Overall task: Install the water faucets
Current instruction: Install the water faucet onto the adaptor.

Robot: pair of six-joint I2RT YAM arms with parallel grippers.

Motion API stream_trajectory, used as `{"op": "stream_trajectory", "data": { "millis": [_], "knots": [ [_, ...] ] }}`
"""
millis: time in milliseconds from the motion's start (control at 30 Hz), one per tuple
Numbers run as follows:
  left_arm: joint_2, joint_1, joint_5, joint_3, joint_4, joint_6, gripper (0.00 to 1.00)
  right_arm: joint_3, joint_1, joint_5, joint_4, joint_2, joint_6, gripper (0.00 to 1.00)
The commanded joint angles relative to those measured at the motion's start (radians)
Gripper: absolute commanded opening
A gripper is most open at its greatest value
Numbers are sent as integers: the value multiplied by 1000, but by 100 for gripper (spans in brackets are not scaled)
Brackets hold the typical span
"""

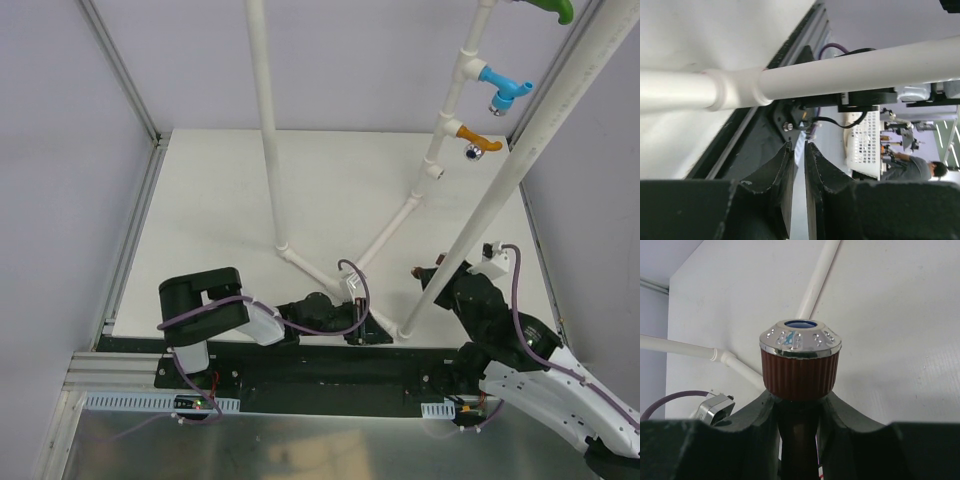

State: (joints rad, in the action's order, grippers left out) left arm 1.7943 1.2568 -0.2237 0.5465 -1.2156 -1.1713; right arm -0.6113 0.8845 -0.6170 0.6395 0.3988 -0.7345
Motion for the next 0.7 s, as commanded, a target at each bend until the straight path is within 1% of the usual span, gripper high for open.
{"op": "stream_trajectory", "data": {
  "millis": [0, 133, 367, 400, 433, 500, 567, 633, 667],
  "knots": [
    [-117, -13, 98, -86, -7, 33, 17, 34, -2, 72, -50, -5, -52, 0],
    [-214, -14, 159, -131, 63, 68, 18, 50, -4, 73, -118, 44, -66, 0],
    [-349, -23, 216, -112, 257, 140, 22, 44, -4, 112, -267, 158, -62, 0],
    [-361, -25, 216, -111, 283, 145, 23, 50, -5, 117, -291, 166, -57, 0],
    [-375, -28, 253, -103, 303, 148, 25, 62, -5, 126, -316, 172, -59, 0],
    [-389, -33, 285, -80, 361, 159, 27, 93, -4, 134, -371, 169, -55, 0],
    [-391, -33, 322, -56, 402, 167, 31, 129, -5, 125, -426, 155, -54, 0],
    [-385, -39, 357, -25, 439, 170, 35, 160, -4, 158, -480, 137, -48, 0],
    [-382, -42, 377, -16, 445, 173, 36, 177, -5, 174, -512, 126, -52, 0]
  ]
}}
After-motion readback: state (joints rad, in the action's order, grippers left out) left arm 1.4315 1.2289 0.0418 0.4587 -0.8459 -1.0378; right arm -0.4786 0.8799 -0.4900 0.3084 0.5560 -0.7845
